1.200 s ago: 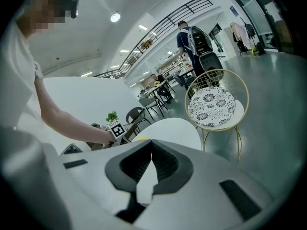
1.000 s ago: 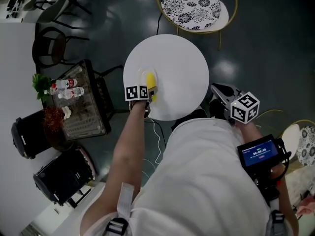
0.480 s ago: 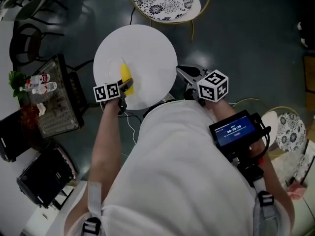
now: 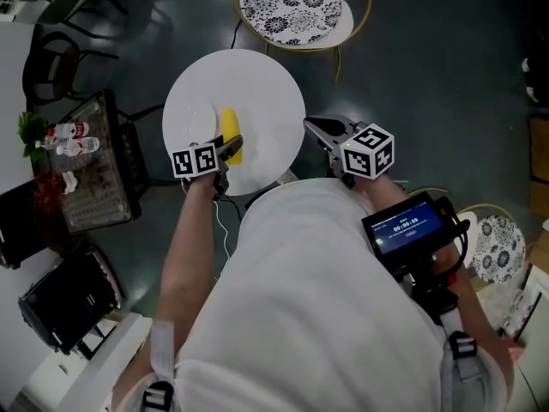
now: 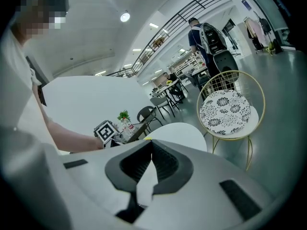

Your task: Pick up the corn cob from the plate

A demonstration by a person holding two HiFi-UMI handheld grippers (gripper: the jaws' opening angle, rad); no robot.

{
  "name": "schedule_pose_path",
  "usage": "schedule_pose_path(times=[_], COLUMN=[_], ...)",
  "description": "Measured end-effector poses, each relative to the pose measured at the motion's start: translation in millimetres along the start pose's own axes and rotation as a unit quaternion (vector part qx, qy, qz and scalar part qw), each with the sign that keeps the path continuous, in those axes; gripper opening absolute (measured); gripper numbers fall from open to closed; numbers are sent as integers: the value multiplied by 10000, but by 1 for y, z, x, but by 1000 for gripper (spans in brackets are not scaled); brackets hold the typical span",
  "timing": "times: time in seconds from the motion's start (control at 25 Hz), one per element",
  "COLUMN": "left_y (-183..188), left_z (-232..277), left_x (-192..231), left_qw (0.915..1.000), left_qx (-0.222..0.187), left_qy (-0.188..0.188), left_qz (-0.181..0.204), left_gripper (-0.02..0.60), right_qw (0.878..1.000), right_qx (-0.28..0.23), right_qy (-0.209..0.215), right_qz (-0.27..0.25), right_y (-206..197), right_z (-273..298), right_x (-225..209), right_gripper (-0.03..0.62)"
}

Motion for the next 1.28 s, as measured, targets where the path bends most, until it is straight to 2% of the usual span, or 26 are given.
schedule_pose_path(times=[0.2, 0.44, 0.68, 0.88, 1.0, 1.28], left_y=[-6, -21, -7, 2, 8, 15], left_z=[-2, 11, 57, 78, 90, 123], left_x=[-5, -6, -20, -15, -13, -34], left_qw=[9999, 9998, 9973, 9948, 9910, 9740], left_qx=[-97, 181, 579, 728, 949, 1542], left_qy=[3, 37, 457, 707, 930, 1380], left_qz=[85, 85, 69, -21, 182, 920], left_gripper=[250, 250, 250, 250, 250, 250], right_qw=[9999, 9997, 9985, 9979, 9972, 9952], right_qx=[68, 161, 329, 356, 335, 342], right_qy=[115, 147, 269, 203, 129, 0], right_qz=[39, 67, 346, 499, 654, 916], right_y=[-4, -10, 0, 2, -3, -7], right_z=[5, 1, -8, -14, -18, -48], right_x=[4, 2, -50, -70, -80, -104], right_gripper=[8, 8, 8, 8, 8, 8])
Point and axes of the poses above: the fingertips, and each gripper's own axes: z forward along the fingers, x to its left, y out of its top, the point moved 9 cm from there along -z, backward along the fingers, and after that the axes turned 10 degrees about -y, right-handed, at the moved point
